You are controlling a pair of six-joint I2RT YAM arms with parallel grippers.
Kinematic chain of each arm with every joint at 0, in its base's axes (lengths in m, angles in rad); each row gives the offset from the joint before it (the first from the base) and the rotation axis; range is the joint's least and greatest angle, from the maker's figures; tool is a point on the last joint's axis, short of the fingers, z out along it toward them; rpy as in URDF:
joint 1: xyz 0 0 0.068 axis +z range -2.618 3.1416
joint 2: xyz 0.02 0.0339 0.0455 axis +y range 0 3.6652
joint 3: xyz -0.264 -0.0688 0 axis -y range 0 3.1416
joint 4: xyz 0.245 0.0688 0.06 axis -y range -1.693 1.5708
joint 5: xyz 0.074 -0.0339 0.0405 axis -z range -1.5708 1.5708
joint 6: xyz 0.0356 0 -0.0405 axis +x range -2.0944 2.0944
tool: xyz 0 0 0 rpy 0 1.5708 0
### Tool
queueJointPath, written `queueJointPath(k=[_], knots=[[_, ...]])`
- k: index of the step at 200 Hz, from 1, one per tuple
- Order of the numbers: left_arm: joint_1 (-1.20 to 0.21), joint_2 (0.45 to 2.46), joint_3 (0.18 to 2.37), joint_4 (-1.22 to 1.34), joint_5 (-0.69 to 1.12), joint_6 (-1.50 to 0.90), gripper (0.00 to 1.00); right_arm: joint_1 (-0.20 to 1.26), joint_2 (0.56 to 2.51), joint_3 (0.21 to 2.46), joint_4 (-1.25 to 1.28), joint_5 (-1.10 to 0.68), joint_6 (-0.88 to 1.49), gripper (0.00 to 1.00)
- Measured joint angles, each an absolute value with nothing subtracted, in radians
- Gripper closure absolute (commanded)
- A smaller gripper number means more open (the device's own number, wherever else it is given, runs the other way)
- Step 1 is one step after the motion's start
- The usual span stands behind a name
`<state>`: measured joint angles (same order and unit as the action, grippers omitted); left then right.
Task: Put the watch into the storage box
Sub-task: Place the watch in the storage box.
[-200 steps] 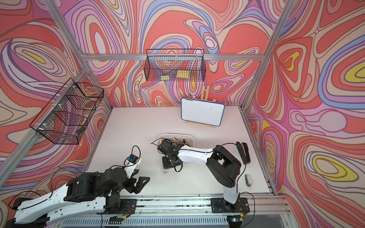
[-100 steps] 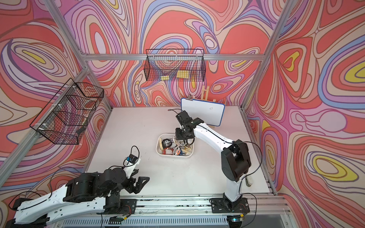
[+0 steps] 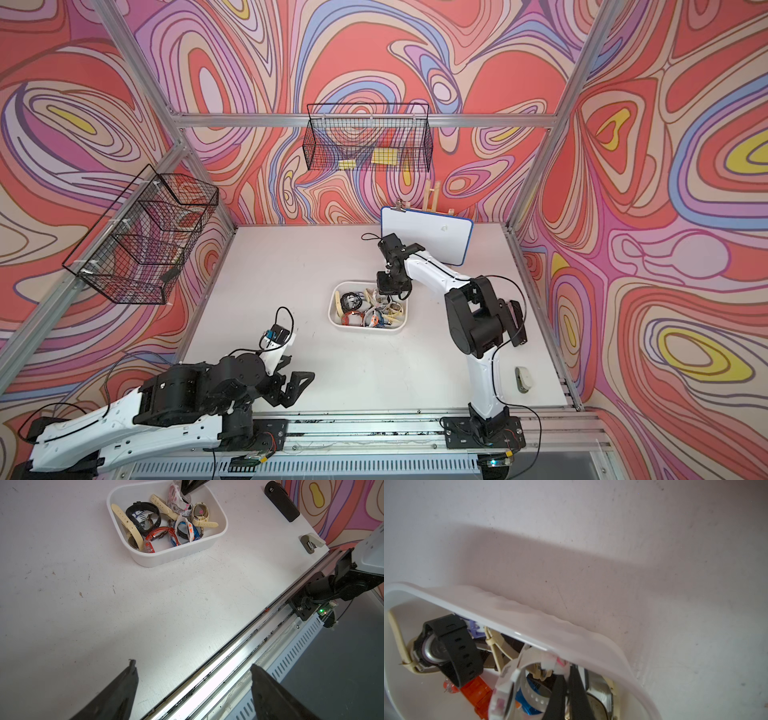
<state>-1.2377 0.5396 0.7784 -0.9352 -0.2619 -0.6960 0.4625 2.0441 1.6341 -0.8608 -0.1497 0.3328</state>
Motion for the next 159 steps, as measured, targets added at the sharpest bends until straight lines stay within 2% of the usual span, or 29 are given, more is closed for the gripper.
queueJointPath(k=[159], knots=[[-1.238,0.550,0.778,-0.935,-0.265,-0.696,0.10,0.431,2.044,1.626,-0.949,-0.053,0.279,0.95]])
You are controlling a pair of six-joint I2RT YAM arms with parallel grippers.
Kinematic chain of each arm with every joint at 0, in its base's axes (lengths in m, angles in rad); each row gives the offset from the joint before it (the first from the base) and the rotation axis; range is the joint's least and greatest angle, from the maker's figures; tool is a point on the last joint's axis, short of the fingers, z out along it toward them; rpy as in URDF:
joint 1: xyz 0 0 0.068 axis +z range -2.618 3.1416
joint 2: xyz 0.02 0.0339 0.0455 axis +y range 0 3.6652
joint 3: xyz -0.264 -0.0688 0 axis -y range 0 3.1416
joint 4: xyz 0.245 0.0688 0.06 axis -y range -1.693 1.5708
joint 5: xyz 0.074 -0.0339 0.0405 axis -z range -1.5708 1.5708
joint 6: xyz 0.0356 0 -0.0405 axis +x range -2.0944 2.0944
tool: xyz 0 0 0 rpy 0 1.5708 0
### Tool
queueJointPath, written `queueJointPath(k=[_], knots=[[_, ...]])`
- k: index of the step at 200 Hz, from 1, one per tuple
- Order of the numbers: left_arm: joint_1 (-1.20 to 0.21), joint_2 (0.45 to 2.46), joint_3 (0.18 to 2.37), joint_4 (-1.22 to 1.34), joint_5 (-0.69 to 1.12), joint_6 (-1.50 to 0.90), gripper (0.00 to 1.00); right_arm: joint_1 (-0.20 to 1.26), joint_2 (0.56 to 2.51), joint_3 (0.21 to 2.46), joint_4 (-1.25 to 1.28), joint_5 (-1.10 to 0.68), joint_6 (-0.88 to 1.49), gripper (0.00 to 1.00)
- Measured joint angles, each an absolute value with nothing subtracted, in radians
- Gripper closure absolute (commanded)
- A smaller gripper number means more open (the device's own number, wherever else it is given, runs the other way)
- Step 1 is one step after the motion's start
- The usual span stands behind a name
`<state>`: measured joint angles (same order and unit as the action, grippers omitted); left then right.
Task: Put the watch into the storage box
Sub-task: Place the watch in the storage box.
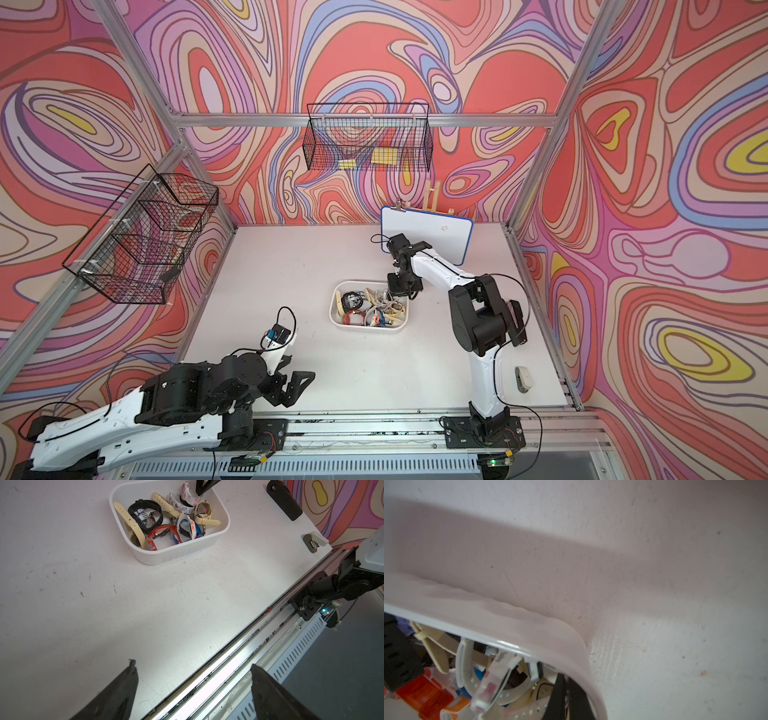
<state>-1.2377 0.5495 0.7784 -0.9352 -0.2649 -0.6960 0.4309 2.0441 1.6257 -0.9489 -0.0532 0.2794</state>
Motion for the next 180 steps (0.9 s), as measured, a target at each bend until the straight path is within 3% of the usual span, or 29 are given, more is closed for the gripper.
queueJointPath(k=[25,63,93,164,171,180], knots=[[-1.238,0.550,0.778,-0.935,-0.265,-0.696,0.10,0.427,2.044,1.626,-0.957,-0.034,0.283,0.92],[-1.238,0.549,0.778,-0.935,-0.265,-0.696,0.10,0.423,2.033,1.620,-0.956,-0.022,0.309,0.72],[-1.238,0.549,0.778,-0.935,-0.274,-0.695,0.09,0.419,2.000,1.607,-0.954,-0.054,0.323,0.64],[-1.238,0.567,0.762,-0.920,-0.282,-0.687,0.09,0.417,1.785,1.579,-0.920,-0.141,0.339,0.60],[-1.238,0.569,0.762,-0.920,-0.284,-0.687,0.09,0.417,1.758,1.568,-0.913,-0.147,0.339,0.57],[-1.238,0.569,0.762,-0.920,-0.287,-0.686,0.08,0.417,1.714,1.541,-0.894,-0.155,0.338,0.47]])
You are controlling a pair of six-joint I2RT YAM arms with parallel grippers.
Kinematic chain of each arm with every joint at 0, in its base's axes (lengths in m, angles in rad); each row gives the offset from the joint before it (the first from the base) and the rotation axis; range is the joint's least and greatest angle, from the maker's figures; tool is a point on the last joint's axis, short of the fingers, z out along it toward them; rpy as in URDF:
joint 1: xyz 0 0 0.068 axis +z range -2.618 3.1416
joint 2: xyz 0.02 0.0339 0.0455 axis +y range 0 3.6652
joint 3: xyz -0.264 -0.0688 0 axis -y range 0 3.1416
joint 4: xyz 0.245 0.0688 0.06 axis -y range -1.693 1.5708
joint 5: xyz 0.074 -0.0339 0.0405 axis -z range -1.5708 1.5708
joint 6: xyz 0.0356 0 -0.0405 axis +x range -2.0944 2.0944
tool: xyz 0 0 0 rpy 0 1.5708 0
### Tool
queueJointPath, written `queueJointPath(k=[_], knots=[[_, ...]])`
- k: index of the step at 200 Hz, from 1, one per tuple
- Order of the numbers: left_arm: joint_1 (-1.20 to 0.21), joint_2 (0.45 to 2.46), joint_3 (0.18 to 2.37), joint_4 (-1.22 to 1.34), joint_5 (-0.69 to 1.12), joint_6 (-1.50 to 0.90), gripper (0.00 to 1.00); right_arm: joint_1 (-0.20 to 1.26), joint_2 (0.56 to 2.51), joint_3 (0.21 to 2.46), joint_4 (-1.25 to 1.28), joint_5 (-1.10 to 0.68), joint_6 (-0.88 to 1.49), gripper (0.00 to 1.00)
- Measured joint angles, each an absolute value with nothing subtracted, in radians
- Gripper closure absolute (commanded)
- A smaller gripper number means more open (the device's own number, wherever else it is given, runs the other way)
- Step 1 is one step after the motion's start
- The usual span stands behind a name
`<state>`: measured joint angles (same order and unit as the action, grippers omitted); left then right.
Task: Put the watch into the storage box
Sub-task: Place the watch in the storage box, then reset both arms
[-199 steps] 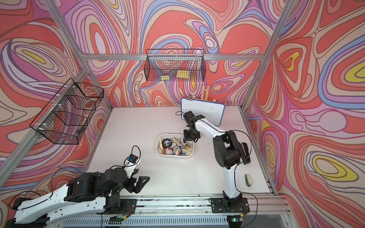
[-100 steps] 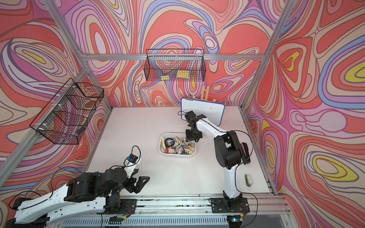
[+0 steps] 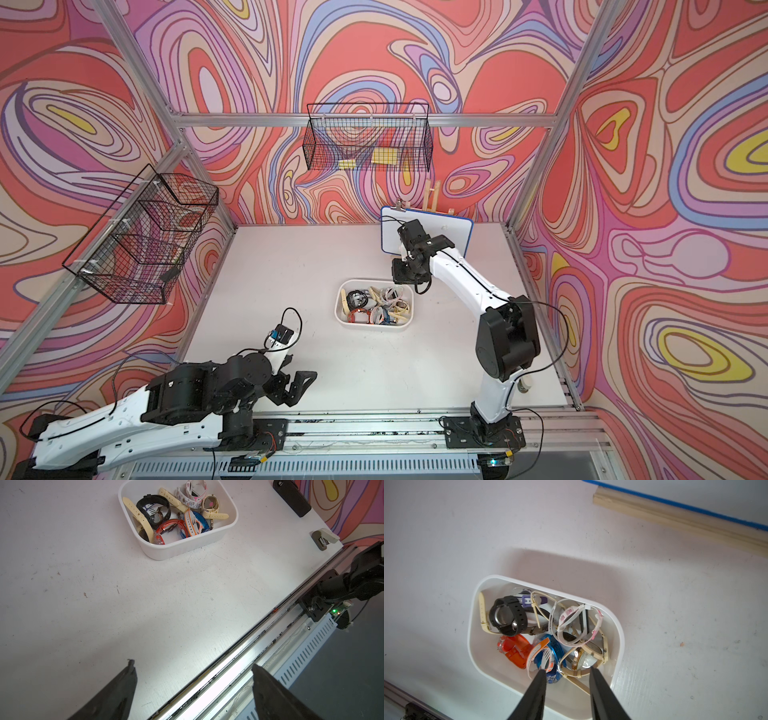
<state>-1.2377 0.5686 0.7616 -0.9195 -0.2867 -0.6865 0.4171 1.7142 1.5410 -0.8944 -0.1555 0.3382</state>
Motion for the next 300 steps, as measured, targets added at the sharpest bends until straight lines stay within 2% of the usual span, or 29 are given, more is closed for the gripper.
queueJointPath(k=[13,25,30,57,92,108,142,161,184,206,240,271,300], knots=[[-1.238,0.567,0.762,-0.920,-0.306,-0.688,0.01,0.418,1.636,1.477,-0.857,-0.165,0.332,0.27],[-1.238,0.559,0.762,-0.920,-0.342,-0.697,0.00,0.418,1.548,1.397,-0.820,-0.155,0.331,0.04],[-1.238,0.552,0.762,-0.920,-0.360,-0.700,0.00,0.418,1.508,1.361,-0.804,-0.144,0.334,0.02],[-1.238,0.505,0.762,-0.908,-0.493,-0.705,0.00,0.408,1.354,1.217,-0.735,-0.062,0.319,0.02],[-1.183,0.501,0.761,-0.854,-0.694,-0.691,0.00,0.328,1.280,1.057,-0.622,0.060,0.326,0.02],[-1.050,0.536,0.761,-0.807,-0.706,-0.662,0.00,0.276,1.240,0.968,-0.567,0.093,0.337,0.02],[-0.637,0.709,0.735,-0.648,-0.607,-0.596,0.00,0.210,1.099,0.752,-0.390,0.204,0.350,0.02],[-0.533,0.793,0.668,-0.519,-0.618,-0.556,0.00,0.185,1.060,0.624,-0.226,0.302,0.331,0.02],[-0.492,0.842,0.559,-0.316,-0.682,-0.477,0.00,0.157,1.059,0.461,0.019,0.404,0.284,0.02],[-0.471,0.879,0.451,-0.054,-0.734,-0.339,0.00,0.154,1.109,0.347,0.265,0.465,0.234,0.02],[-0.384,0.979,0.322,0.304,-0.770,-0.115,0.00,0.154,1.289,0.323,0.581,0.469,0.163,0.02],[-0.282,1.116,0.300,0.525,-0.712,-0.032,0.00,0.152,1.460,0.314,0.867,0.450,0.079,0.02],[-0.267,1.291,0.292,0.753,-0.621,0.042,0.00,0.152,1.592,0.308,1.084,0.419,0.012,0.02]])
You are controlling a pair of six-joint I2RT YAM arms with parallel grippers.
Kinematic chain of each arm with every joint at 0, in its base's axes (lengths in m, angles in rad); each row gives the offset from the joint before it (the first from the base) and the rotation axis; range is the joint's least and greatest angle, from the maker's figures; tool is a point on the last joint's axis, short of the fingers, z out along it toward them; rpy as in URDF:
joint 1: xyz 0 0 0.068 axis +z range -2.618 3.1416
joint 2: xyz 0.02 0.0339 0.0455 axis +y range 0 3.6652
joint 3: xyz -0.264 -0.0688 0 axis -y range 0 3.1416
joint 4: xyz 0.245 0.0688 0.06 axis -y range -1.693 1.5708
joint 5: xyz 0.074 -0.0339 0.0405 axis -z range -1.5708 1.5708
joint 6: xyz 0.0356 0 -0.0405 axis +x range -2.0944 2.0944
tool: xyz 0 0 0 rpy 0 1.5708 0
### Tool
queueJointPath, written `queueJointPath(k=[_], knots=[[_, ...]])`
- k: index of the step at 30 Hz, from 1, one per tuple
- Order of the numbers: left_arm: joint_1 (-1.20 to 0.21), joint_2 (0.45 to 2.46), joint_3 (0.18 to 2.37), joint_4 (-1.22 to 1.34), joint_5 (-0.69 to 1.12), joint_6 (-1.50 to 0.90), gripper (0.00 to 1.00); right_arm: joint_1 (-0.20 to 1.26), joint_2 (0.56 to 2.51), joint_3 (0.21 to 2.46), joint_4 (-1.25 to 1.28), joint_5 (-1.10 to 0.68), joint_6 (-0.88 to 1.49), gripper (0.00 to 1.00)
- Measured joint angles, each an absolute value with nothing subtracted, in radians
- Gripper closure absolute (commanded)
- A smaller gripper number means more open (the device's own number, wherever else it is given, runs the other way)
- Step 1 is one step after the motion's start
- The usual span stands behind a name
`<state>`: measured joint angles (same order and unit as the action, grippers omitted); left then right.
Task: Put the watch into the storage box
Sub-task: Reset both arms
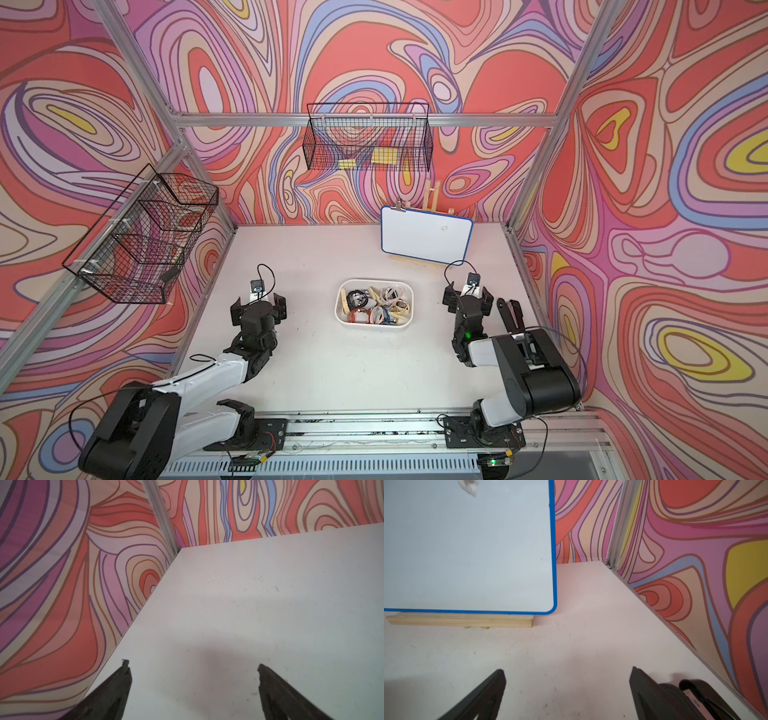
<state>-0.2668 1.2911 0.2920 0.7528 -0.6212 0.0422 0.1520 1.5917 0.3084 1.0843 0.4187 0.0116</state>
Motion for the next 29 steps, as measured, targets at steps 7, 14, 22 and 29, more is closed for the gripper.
queueJointPath(k=[7,14,22,29], knots=[[-0.223,1.525,0.249,1.014,-0.464,0.102,0.00,0.094,1.710,0.364,1.115,0.342,0.005,0.02],[-0.066,1.539,0.349,0.974,-0.295,0.019,0.00,0.020,1.705,0.454,1.037,0.268,0.046,0.02],[-0.058,1.541,0.361,0.917,-0.233,-0.014,0.00,0.021,1.705,0.453,1.015,0.264,0.054,0.02],[-0.057,1.541,0.361,0.908,-0.221,-0.023,0.00,0.021,1.705,0.453,1.012,0.264,0.058,0.02]])
